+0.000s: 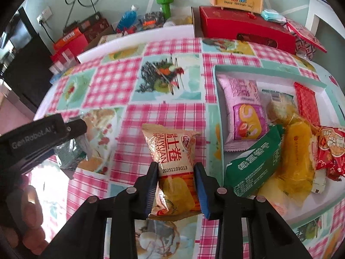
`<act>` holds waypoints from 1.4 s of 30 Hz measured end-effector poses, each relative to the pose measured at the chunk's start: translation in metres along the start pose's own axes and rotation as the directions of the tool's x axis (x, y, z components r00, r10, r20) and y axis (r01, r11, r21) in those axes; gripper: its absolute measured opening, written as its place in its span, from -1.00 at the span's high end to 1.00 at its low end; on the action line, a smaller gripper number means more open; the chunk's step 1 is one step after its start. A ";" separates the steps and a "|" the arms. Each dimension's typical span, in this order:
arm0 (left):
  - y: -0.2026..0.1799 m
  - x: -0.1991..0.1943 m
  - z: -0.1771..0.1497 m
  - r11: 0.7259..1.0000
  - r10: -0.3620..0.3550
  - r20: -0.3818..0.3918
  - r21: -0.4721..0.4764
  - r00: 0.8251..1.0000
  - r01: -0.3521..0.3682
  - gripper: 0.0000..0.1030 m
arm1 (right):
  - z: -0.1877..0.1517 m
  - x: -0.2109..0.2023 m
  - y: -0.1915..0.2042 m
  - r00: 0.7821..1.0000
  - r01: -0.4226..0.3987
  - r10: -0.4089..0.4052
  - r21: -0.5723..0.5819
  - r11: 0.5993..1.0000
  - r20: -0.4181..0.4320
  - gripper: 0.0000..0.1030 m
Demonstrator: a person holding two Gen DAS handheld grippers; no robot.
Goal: Organize snacks
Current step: 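Carry the silver-green pack with the left gripper while the right carries the bread pack to the tray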
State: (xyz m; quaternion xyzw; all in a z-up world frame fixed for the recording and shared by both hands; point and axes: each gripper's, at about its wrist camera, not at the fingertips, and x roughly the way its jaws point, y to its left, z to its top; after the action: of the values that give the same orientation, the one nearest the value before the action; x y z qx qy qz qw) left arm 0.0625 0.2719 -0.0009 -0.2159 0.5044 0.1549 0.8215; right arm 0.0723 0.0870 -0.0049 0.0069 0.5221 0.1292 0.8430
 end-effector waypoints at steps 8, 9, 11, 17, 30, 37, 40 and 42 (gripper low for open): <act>-0.006 -0.023 0.003 0.999 -0.030 0.080 0.031 0.996 0.027 -0.21 | 0.003 -0.029 0.003 0.996 -0.014 0.016 -0.020 1.000 0.089 0.38; -0.007 -0.024 0.003 0.999 -0.034 0.085 0.035 0.996 0.031 -0.21 | 0.003 -0.028 0.003 0.996 -0.013 0.015 -0.025 1.000 0.087 0.38; -0.011 -0.027 0.002 0.998 -0.037 0.092 0.044 0.995 0.033 -0.21 | 0.003 -0.024 0.002 0.997 -0.015 0.016 -0.020 1.000 0.071 0.38; -0.011 -0.024 0.000 0.999 -0.020 0.068 0.045 0.997 0.017 -0.21 | 0.002 -0.003 -0.009 0.999 -0.036 0.035 0.033 0.999 0.006 0.34; 0.010 -0.013 -0.001 1.000 -0.003 0.004 -0.022 1.000 0.003 -0.21 | 0.000 0.012 -0.017 0.994 -0.091 0.094 0.060 0.994 -0.053 0.03; 0.007 -0.009 -0.002 1.000 -0.016 -0.014 -0.013 1.000 0.016 -0.21 | -0.007 0.025 0.009 0.996 -0.024 0.020 -0.050 0.998 -0.091 0.24; 0.007 -0.009 -0.001 1.000 -0.019 -0.014 -0.012 1.000 0.018 -0.21 | -0.004 0.016 0.010 0.998 -0.048 0.045 -0.049 0.998 -0.053 0.27; 0.005 -0.010 -0.001 1.000 -0.023 -0.011 -0.010 1.000 0.023 -0.21 | -0.003 0.007 0.008 0.999 -0.049 0.048 -0.046 0.998 -0.024 0.28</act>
State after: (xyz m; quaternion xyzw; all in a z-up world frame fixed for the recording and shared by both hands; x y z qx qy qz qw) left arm 0.0551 0.2757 0.0062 -0.2266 0.5058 0.1465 0.8194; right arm 0.0710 0.0965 -0.0113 -0.0014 0.5285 0.1619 0.8334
